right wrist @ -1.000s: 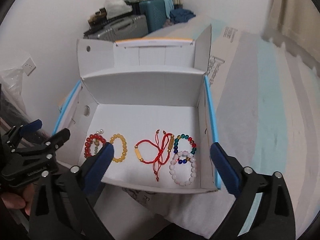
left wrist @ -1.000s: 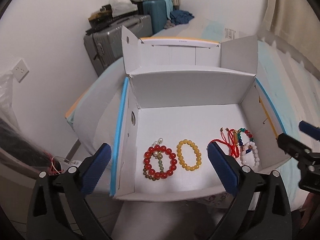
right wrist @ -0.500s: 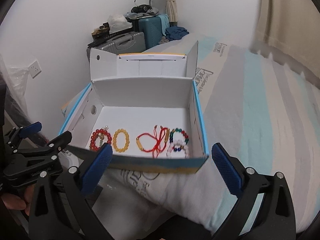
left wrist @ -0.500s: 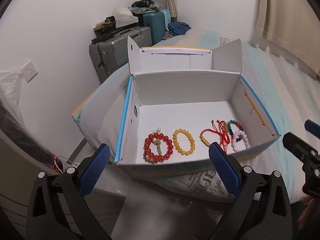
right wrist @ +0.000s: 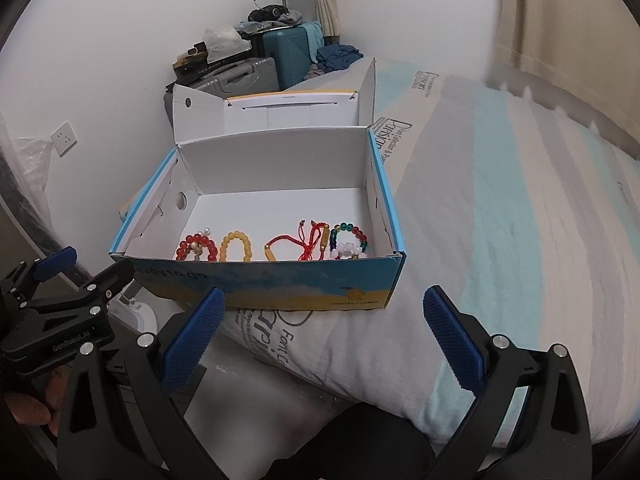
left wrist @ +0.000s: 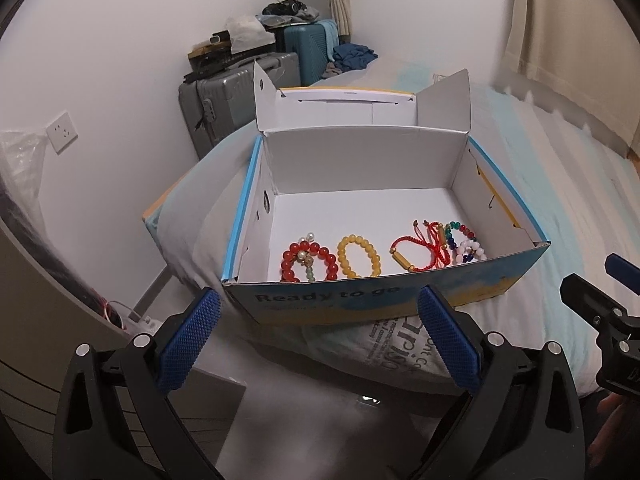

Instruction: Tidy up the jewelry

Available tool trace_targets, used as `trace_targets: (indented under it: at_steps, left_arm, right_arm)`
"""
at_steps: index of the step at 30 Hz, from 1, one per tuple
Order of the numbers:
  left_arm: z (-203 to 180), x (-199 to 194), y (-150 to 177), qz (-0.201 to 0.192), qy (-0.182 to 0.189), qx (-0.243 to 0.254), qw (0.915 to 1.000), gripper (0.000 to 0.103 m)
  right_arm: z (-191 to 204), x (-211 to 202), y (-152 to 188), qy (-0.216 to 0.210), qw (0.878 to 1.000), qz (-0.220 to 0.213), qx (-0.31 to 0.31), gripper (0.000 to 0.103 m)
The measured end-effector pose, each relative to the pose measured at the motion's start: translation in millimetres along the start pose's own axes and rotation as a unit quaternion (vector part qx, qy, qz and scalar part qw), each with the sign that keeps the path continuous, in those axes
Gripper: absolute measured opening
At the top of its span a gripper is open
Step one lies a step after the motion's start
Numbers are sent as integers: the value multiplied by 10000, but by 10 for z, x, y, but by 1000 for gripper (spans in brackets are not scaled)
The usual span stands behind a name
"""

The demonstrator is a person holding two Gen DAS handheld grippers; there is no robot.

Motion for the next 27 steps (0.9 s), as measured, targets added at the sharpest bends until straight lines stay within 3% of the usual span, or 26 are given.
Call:
trace_targets:
  at_steps: [17,27]
  left_arm:
    - [10,44,50,152,63,-27,9999,97]
    - [-41,-15,36,145,303,-135,9993,97]
  right_arm:
    - [4,10,34,18,10000,-2,22,95]
    - [-19,2,54,14,10000,-16,-11,95]
Point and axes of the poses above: each gripper's, at about its wrist camera, not at the fingertips, and x roughly the way its jaws point, z to its left, y to its underside, the point moved 5 cm from there along x, roughly the way its jaws point, and after that the axes turned 7 degrees about -x, right-handed, at the moved point
